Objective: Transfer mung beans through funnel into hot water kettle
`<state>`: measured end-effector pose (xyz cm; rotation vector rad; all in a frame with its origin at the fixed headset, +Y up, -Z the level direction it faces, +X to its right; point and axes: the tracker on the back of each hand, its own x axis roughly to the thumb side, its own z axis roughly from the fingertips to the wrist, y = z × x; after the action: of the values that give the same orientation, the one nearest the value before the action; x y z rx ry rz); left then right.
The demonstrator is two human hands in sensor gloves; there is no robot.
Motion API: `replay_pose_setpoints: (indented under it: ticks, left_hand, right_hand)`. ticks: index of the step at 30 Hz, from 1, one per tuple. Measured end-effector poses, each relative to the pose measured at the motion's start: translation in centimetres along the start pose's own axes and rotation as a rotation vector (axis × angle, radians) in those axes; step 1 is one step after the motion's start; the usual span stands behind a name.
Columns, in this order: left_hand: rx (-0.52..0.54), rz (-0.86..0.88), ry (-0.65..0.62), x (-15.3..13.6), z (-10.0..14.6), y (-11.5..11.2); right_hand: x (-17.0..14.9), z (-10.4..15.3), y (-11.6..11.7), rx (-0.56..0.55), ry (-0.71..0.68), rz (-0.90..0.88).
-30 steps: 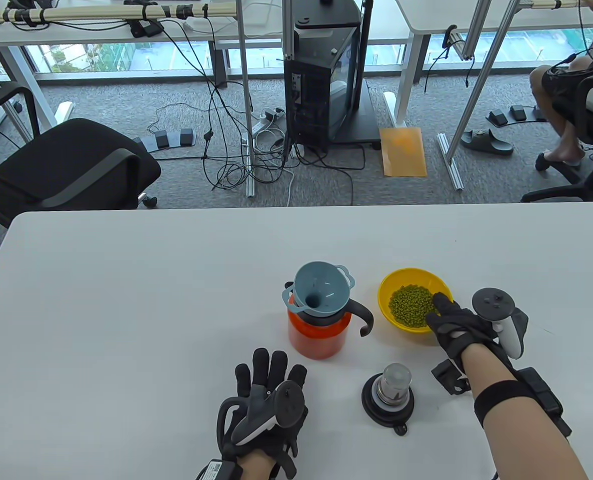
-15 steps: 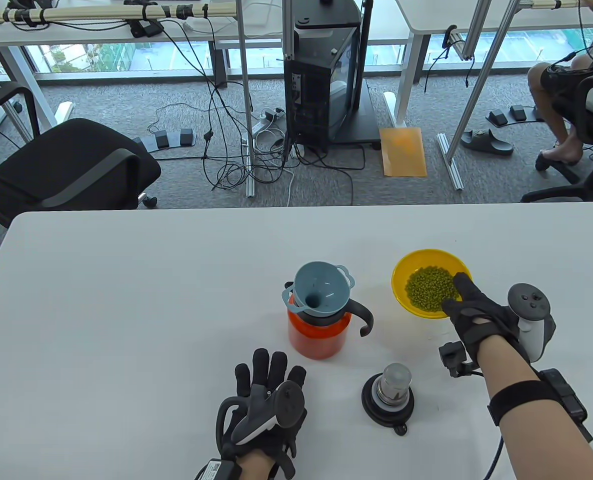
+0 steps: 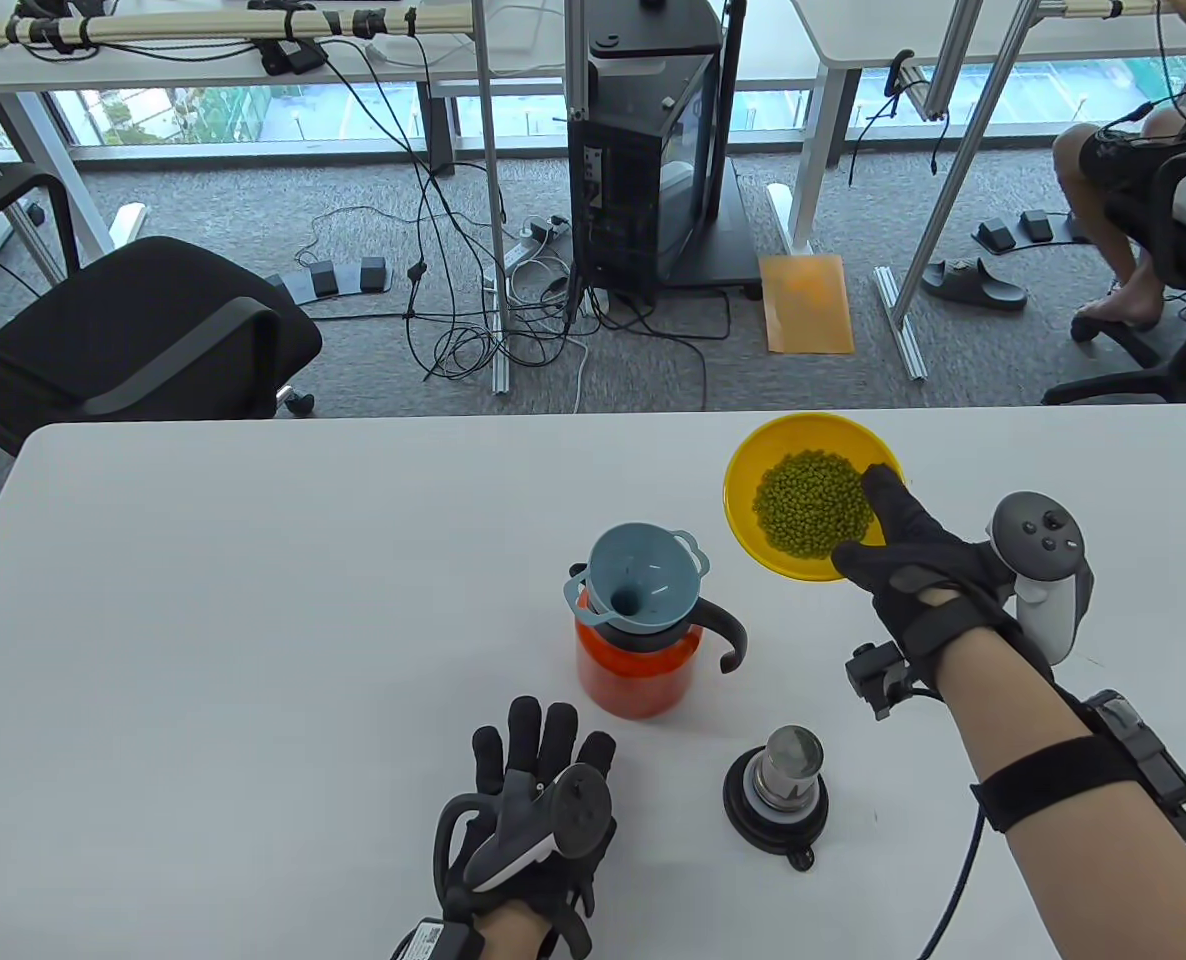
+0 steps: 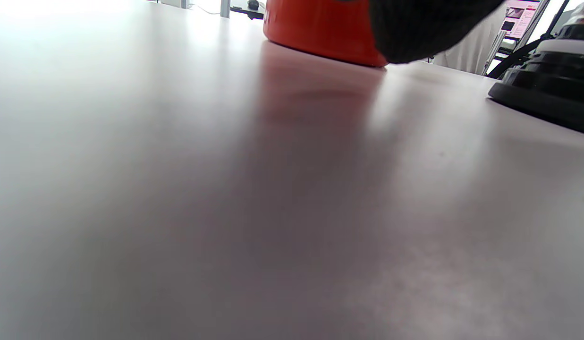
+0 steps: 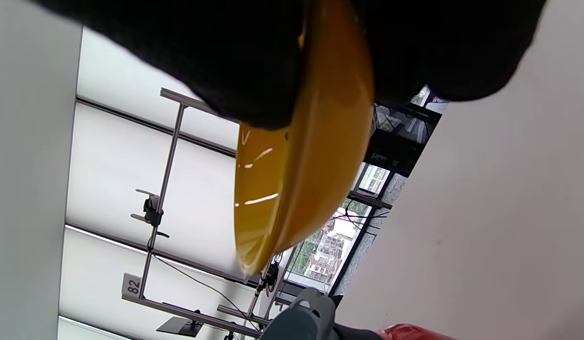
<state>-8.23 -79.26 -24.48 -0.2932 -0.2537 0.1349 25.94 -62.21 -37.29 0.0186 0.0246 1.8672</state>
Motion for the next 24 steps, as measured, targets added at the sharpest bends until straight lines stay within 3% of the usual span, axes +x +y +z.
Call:
replay_pose_setpoints:
  ticks: [13, 24]
  left_hand:
    - [-0.004, 0.014, -0.011, 0.0, 0.1, -0.1]
    - [-0.004, 0.02, -0.014, 0.0, 0.1, -0.1]
  right_hand:
    - [3.0, -0.3, 5.6, 0.125, -0.063, 0.063]
    - [3.7, -0.3, 8.1, 0.161, -0.132, 0.214]
